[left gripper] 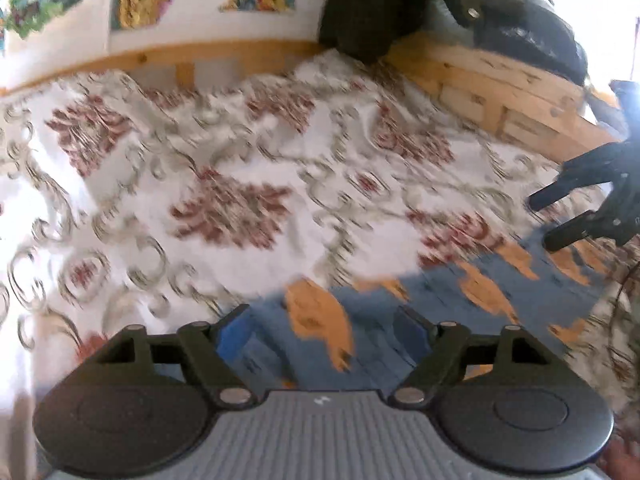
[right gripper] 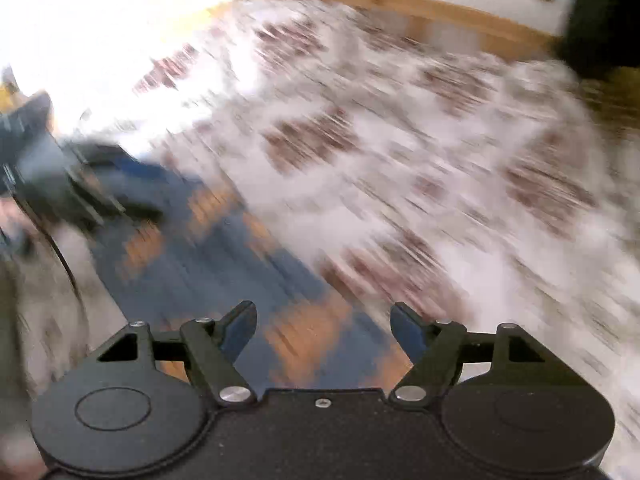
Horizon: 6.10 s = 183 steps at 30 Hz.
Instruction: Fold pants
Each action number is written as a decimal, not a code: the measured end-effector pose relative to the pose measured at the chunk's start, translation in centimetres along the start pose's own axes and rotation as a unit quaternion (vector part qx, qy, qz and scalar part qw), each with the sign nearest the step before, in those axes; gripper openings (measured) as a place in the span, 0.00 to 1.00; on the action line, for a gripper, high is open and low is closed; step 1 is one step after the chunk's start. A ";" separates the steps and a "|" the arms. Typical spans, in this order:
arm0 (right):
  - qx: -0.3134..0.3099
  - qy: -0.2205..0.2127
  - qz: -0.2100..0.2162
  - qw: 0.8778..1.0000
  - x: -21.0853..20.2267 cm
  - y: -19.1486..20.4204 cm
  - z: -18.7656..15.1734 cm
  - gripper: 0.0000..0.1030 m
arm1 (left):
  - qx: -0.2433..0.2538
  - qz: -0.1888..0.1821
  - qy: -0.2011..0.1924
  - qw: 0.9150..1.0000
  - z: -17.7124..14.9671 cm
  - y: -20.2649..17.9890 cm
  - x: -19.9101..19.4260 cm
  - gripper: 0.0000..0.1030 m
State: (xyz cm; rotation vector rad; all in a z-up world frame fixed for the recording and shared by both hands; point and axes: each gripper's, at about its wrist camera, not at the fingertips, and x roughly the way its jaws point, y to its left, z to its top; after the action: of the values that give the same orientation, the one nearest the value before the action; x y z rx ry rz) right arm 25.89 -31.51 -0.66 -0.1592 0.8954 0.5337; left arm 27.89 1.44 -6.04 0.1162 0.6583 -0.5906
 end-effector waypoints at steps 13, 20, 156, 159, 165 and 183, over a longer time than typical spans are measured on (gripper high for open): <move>-0.081 0.064 0.120 0.987 14.8 4.2 6.0 0.09 | -0.114 -0.030 0.110 0.987 -0.4 8.0 5.5 0.13; -0.195 0.019 0.071 0.978 9.2 9.3 2.9 0.05 | -0.083 -0.012 0.102 0.991 -1.4 6.9 2.2 0.10; 0.125 -0.038 -0.196 0.972 -12.1 -1.6 -14.3 0.12 | 0.029 -0.199 0.411 0.889 15.2 -33.9 21.1 0.93; 0.024 -0.037 -0.233 0.971 -11.2 1.3 -13.8 0.12 | 0.068 -0.157 0.430 0.886 15.2 -35.3 21.1 0.91; -0.005 -0.030 -0.241 0.970 -10.4 1.8 -13.3 0.12 | 0.152 -0.075 0.442 0.881 14.6 -38.8 21.9 0.86; 0.022 -0.042 -0.252 0.967 -10.9 1.8 -13.4 0.12 | 0.028 -0.111 0.389 0.914 16.0 -35.1 19.9 0.21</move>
State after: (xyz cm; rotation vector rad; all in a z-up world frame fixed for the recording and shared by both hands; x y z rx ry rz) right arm 10.13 -38.70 -0.40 -0.3104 0.7460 0.0460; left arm 29.89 -41.82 -2.65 0.3440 1.4451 -0.7865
